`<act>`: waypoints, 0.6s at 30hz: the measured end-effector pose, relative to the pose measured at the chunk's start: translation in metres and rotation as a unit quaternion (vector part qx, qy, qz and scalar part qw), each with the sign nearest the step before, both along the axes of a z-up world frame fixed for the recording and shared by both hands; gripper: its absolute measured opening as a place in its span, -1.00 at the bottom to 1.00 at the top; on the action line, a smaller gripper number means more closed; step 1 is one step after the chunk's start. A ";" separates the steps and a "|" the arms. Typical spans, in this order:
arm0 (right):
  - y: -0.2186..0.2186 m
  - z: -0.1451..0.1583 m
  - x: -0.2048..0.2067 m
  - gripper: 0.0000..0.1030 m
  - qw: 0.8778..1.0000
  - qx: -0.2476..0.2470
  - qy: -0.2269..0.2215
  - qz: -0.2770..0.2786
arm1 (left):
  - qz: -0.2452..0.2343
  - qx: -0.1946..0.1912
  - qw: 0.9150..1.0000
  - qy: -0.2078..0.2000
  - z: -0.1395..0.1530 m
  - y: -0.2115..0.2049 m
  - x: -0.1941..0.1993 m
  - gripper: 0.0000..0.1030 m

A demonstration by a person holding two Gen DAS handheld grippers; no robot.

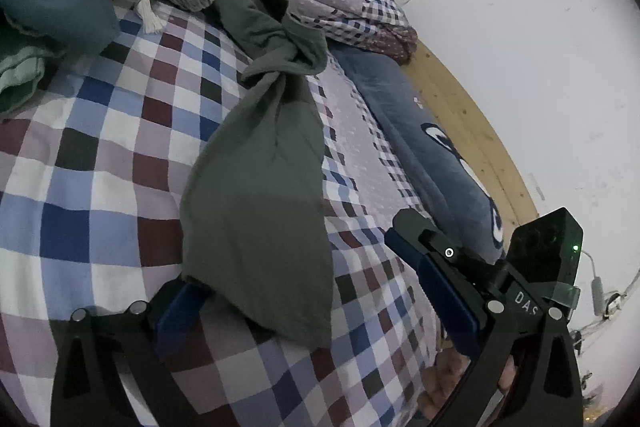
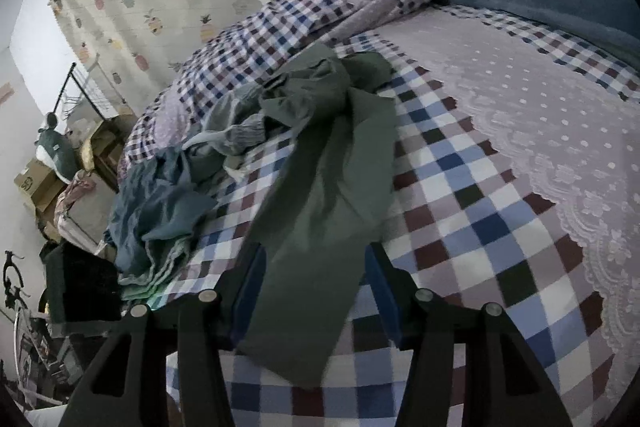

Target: Fold clothes

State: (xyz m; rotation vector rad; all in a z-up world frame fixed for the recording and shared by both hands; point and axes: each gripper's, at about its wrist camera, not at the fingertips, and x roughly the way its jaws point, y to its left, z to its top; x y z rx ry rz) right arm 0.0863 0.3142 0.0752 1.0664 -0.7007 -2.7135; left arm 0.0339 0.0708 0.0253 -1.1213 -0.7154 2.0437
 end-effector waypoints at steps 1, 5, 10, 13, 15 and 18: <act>0.003 -0.001 -0.001 0.09 1.000 0.001 -0.004 -0.005 | 0.003 -0.007 1.000 0.002 0.001 0.000 0.000 0.92; 0.013 -0.003 0.000 0.09 1.000 -0.007 -0.008 -0.018 | 0.017 -0.040 0.999 -0.011 -0.003 -0.001 -0.005 0.04; 0.012 -0.005 -0.004 0.09 1.000 -0.002 -0.018 -0.015 | 0.037 -0.049 0.998 -0.031 -0.014 -0.009 -0.012 -0.44; 0.006 -0.008 -0.006 0.09 1.000 0.010 -0.026 -0.007 | 0.039 -0.058 0.997 -0.034 -0.015 -0.013 -0.012 -0.77; 0.003 -0.010 -0.008 0.09 0.999 0.015 -0.030 -0.004 | 0.046 -0.052 0.997 -0.042 -0.016 -0.019 -0.012 -0.95; 0.001 -0.013 -0.012 0.09 0.999 0.021 -0.038 -0.002 | 0.062 -0.048 0.996 -0.036 -0.011 -0.029 -0.009 -0.95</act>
